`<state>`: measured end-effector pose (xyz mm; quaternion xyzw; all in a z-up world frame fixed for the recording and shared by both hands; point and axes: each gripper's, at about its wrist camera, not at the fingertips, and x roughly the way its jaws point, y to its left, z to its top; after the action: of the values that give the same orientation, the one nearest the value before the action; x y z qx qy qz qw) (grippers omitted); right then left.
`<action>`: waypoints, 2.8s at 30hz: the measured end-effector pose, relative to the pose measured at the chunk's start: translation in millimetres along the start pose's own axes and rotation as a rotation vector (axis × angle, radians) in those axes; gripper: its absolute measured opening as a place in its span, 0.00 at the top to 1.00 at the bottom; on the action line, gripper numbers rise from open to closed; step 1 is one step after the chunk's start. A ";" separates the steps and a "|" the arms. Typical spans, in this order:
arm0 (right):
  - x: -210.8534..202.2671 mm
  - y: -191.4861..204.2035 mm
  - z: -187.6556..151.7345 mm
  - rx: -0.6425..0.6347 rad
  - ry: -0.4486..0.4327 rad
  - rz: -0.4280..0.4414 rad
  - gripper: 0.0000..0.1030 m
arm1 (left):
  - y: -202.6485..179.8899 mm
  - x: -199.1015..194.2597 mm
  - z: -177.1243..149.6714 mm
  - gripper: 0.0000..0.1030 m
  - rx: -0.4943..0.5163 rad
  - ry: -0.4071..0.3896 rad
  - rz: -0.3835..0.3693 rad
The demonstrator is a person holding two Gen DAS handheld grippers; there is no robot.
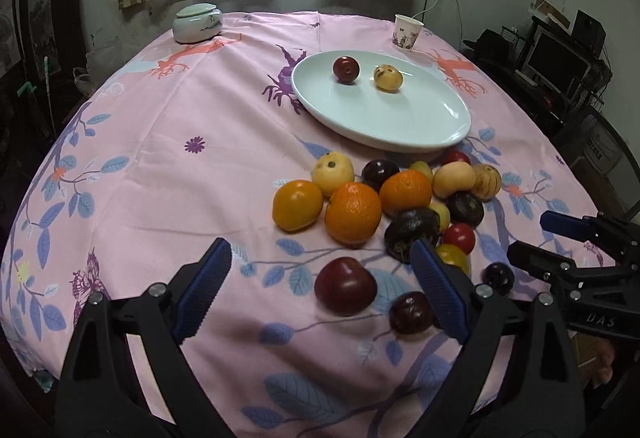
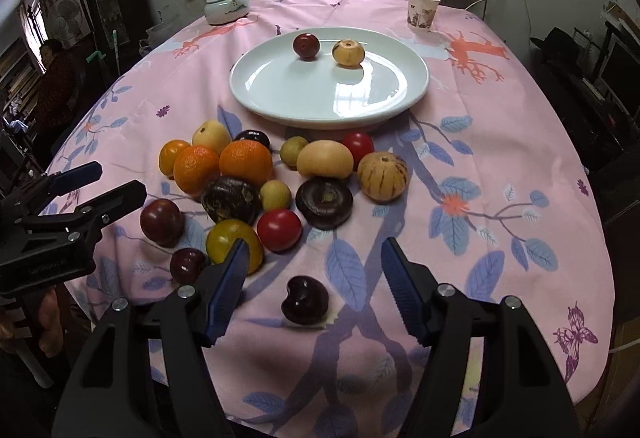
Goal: Organize fruits
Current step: 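Grasp a dark red plum with the left tool while the right tool grasps a dark cherry, then carry both fruits over the white plate and open both tools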
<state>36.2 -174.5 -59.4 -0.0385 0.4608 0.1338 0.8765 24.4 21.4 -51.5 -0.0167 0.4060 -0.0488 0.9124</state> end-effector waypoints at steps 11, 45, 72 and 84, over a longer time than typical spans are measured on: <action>8.9 7.5 -18.0 -0.013 0.054 -0.023 0.33 | -1.1 4.2 -6.4 0.10 0.013 0.024 0.009; 14.1 -6.1 -29.4 0.073 0.067 0.019 0.71 | -10.0 45.1 -22.0 0.61 0.002 0.146 -0.096; -8.4 -1.7 20.0 0.045 -0.056 0.050 0.71 | -25.0 7.0 45.3 0.61 0.045 0.025 -0.138; 33.9 -28.9 110.0 0.070 -0.087 0.026 0.71 | -37.3 79.1 137.5 0.61 0.059 0.082 -0.138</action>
<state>150.0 -174.4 -25.8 0.0040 0.4271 0.1307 0.8947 176.3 -25.0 -15.3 -0.0159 0.4391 -0.1239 0.8897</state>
